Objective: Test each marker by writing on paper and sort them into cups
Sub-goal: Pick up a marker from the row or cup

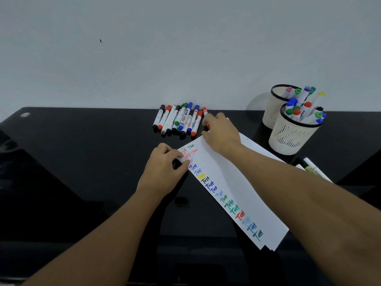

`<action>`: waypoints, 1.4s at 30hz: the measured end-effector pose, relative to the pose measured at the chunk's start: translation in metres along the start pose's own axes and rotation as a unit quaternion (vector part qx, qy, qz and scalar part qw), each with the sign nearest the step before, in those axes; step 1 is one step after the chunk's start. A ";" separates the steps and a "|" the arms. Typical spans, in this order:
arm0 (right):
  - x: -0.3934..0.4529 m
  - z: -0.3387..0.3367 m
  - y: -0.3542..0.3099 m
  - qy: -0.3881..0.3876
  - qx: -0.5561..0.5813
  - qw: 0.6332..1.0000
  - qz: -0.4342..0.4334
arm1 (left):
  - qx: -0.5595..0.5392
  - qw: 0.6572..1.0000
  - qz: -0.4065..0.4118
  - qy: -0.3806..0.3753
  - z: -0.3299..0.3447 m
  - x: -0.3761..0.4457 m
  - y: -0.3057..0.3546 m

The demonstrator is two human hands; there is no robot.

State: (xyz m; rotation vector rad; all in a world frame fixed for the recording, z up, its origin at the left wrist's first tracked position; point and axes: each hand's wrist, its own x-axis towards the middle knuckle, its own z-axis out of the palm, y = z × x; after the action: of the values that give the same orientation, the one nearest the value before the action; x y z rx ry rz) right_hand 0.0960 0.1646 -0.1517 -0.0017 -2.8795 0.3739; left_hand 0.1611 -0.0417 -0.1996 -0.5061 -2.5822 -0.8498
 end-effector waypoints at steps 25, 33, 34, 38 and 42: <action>-0.091 -0.017 0.029 -0.020 0.043 0.994 -0.098 | -0.002 1.000 -0.019 0.009 -0.010 0.002 0.015; -0.085 -0.026 0.013 -0.034 -0.051 0.982 -0.181 | 0.007 0.999 0.051 0.006 -0.008 -0.002 0.008; -0.083 -0.026 0.008 -0.031 -0.053 0.978 -0.200 | 0.005 0.998 0.057 0.007 -0.008 -0.002 0.008; -0.077 -0.023 -0.009 -0.069 -0.029 0.975 -0.209 | -0.003 0.998 0.064 0.010 -0.008 -0.003 0.007; -0.077 -0.019 -0.005 -0.079 -0.044 0.973 -0.213 | -0.026 0.997 0.070 0.001 -0.007 -0.005 0.007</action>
State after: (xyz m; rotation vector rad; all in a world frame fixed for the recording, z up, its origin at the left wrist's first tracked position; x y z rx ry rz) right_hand 0.1750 0.1619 -0.1508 0.6472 -2.9360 0.1679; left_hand 0.1702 -0.0421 -0.1930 -0.6910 -2.4938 -0.8697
